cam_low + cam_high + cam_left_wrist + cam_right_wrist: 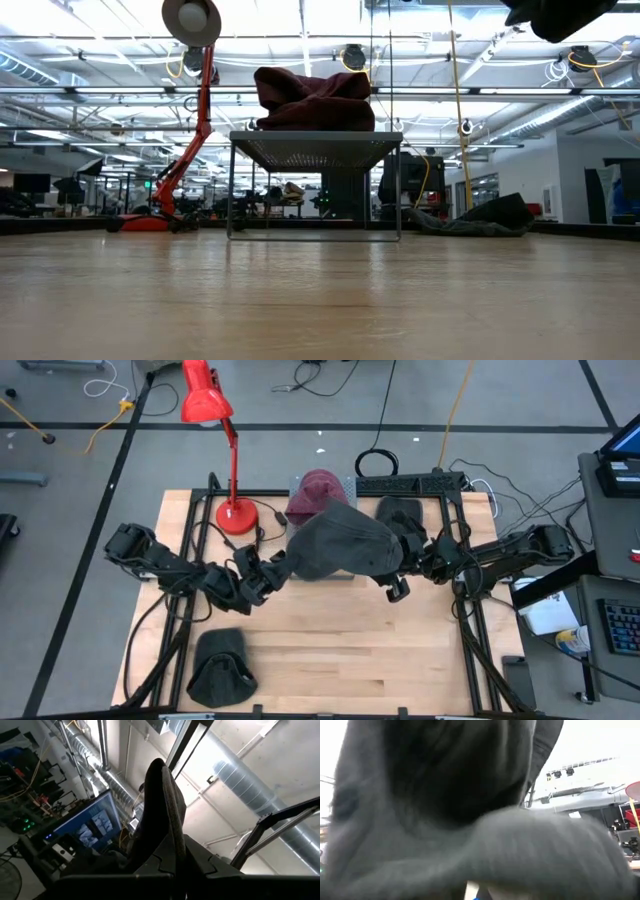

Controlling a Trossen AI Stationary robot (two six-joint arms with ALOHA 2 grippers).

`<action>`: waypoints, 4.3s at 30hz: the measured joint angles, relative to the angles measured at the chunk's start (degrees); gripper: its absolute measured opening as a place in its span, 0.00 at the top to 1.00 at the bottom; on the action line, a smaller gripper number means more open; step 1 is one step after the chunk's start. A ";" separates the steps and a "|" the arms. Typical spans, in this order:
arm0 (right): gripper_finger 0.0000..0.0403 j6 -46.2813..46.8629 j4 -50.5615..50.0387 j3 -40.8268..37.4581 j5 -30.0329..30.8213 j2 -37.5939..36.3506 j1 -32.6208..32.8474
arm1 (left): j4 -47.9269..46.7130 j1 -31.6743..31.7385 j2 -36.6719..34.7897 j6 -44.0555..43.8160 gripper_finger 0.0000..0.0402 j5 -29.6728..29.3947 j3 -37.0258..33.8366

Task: Pick & Place hat
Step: Put the middle black cap on the shelf

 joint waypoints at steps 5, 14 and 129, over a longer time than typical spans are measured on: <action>0.84 1.87 -0.09 0.00 -0.11 0.04 -0.07 | -0.24 0.00 0.09 -0.17 0.97 -0.33 0.00; 0.99 5.61 3.66 0.00 -1.81 -0.37 -0.10 | -4.71 0.02 0.04 0.51 0.75 -0.38 -0.02; 0.59 29.99 -37.26 0.02 -20.90 -8.86 -4.93 | -55.60 9.19 -16.04 -43.91 0.98 56.47 -0.07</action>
